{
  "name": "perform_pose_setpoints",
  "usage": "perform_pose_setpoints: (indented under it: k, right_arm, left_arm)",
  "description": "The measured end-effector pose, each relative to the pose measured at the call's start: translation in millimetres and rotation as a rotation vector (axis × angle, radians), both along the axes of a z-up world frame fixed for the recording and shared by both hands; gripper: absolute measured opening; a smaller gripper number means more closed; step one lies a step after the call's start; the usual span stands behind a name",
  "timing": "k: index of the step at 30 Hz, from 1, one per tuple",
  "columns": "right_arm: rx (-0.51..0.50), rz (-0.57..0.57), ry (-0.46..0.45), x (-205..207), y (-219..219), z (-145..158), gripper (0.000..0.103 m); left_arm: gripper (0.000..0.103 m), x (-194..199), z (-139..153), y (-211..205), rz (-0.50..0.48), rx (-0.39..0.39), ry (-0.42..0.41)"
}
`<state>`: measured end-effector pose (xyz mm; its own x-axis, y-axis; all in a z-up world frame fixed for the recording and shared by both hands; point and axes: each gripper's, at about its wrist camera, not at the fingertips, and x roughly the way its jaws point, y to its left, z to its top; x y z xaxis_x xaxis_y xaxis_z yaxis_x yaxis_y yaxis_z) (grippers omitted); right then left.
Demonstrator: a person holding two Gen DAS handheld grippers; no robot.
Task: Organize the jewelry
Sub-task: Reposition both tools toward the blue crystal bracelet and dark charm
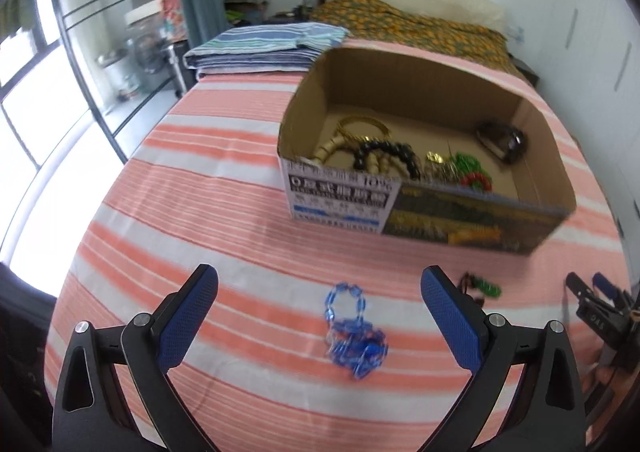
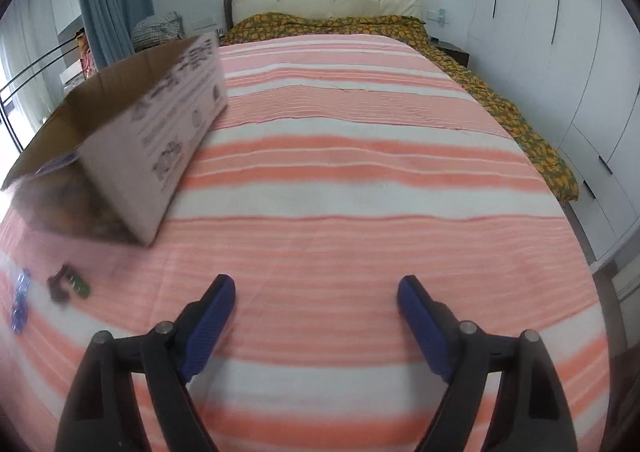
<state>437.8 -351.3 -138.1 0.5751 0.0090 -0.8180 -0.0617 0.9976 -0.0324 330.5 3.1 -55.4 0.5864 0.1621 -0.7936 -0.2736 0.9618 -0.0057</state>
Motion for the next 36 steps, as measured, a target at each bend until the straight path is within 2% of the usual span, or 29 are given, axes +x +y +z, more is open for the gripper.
perform_pose_setpoints:
  k: [3, 8, 10, 16, 17, 21, 24, 28, 30, 36]
  right_arm:
    - [0.004, 0.018, 0.018, 10.8, 0.3, -4.6, 0.103]
    - [-0.003, 0.018, 0.017, 10.1, -0.3, -5.0, 0.103]
    - [-0.003, 0.019, 0.017, 11.7, -1.5, -4.7, 0.103]
    - [-0.003, 0.019, 0.017, 11.2, -2.3, -4.7, 0.103]
    - [-0.003, 0.019, 0.017, 12.5, -3.1, -4.9, 0.103]
    - [-0.003, 0.019, 0.017, 9.4, -1.9, -4.2, 0.103]
    - [-0.003, 0.019, 0.016, 9.2, -1.9, -4.3, 0.103]
    - [-0.003, 0.019, 0.016, 8.3, -1.8, -4.5, 0.103]
    - [-0.004, 0.019, 0.016, 8.4, -1.8, -4.5, 0.103]
    - [-0.003, 0.019, 0.016, 8.4, -1.9, -4.5, 0.103]
  left_arm:
    - [0.101, 8.6, 3.5, -6.7, 0.037, 0.03, 0.0]
    - [0.101, 23.1, 11.5, -28.7, 0.073, 0.134, 0.031]
    - [0.101, 25.7, 16.4, -32.4, 0.101, 0.148, 0.044]
    - [0.101, 28.2, 33.0, -36.8, 0.252, 0.238, 0.077]
    - [0.101, 30.0, 36.6, -37.8, 0.287, 0.272, 0.071]
    - [0.101, 34.9, 41.9, -40.7, 0.376, 0.325, 0.063]
    - [0.101, 34.7, 41.8, -45.6, 0.393, 0.337, 0.06]
    - [0.101, 25.1, 33.9, -55.7, 0.367, 0.402, 0.078]
    - [0.101, 18.1, 31.2, -55.1, 0.365, 0.396, 0.092]
    - [0.101, 1.7, 35.3, -23.3, 0.39, 0.253, 0.085]
